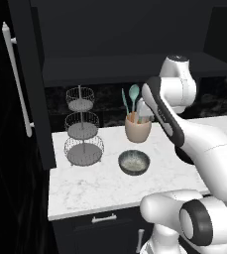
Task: Pick up the bowls on the counter and stack them on top of one another in the open cabinet. Place the smaller bowl on top of the larger bowl.
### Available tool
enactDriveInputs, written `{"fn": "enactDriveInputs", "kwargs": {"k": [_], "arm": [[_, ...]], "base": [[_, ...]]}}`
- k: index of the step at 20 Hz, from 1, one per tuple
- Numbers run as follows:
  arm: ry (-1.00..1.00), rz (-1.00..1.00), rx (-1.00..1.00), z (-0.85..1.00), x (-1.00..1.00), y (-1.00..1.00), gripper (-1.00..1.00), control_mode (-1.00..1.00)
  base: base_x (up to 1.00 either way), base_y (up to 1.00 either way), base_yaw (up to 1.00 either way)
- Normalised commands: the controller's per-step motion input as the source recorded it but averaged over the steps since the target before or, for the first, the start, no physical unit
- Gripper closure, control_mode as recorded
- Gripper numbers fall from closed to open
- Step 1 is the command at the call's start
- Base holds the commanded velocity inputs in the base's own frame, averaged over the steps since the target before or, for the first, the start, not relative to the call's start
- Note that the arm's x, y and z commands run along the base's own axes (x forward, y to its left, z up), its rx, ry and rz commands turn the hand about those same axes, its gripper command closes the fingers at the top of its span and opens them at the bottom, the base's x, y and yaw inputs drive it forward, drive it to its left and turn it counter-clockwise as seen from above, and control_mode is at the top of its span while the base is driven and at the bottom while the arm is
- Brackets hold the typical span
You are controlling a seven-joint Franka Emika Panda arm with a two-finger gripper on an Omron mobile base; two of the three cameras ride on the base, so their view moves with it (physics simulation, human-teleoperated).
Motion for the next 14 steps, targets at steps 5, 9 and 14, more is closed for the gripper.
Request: {"fn": "enactDriveInputs", "kwargs": {"k": [5,9,14], "arm": [[-0.04,-0.05,0.0,-0.07,0.14,0.17,-1.0,-1.0],[0.0,-0.02,0.0,-0.05,-0.01,0.24,-1.0,-1.0],[0.08,0.0,-0.05,-0.55,0.04,0.14,-1.0,-1.0]], "base": [[0.0,0.0,0.0],[0.0,0.0,0.0],[0.0,0.0,0.0]]}}
